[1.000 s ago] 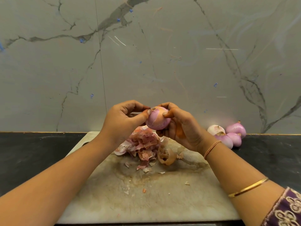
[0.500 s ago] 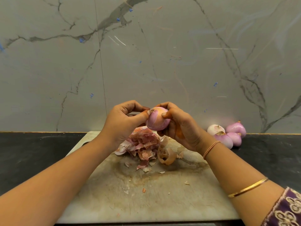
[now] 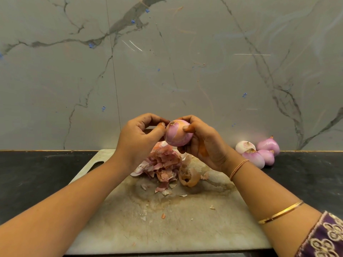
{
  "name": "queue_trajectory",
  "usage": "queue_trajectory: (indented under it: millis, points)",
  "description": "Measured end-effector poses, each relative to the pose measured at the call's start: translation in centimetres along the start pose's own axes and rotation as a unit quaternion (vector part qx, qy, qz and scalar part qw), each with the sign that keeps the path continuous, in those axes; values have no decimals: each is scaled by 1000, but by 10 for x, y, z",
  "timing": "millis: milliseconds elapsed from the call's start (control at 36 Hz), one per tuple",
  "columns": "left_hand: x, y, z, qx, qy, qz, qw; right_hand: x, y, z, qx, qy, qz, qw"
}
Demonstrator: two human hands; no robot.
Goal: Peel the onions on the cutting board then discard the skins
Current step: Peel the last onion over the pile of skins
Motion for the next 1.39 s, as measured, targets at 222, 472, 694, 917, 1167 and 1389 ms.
queue_trajectory:
  millis: [222,472,694,917,1167,1389]
  points:
    - [1,-2,-1,-4,11,1,1000,-3,1,-1,35,1,-10,999]
    - [4,-3,-7,-105,-62,-24,992,-4,-2,-1,67,14,-11,998]
    - [-2,3,2,-111,5,-67,992,-2,-1,4,43,42,-22,998]
    - [-3,2,9,-64,68,-54,994,0,-1,6,44,67,-33,996]
    - [-8,4,17,-53,93,-52,993,1,-1,8,43,79,-33,995]
    - [-6,-3,12,71,94,33,993,0,1,7,-2,56,-25,998]
Point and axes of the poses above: each hand's wrist, its own x-axis away from the middle knuckle, its own y-axis out of the back of the hand, z = x × y, the point moved 4 cm from there along -x, towards the middle knuckle, and after that the axes turned 8 degrees about -x, right-handed, at the moved point
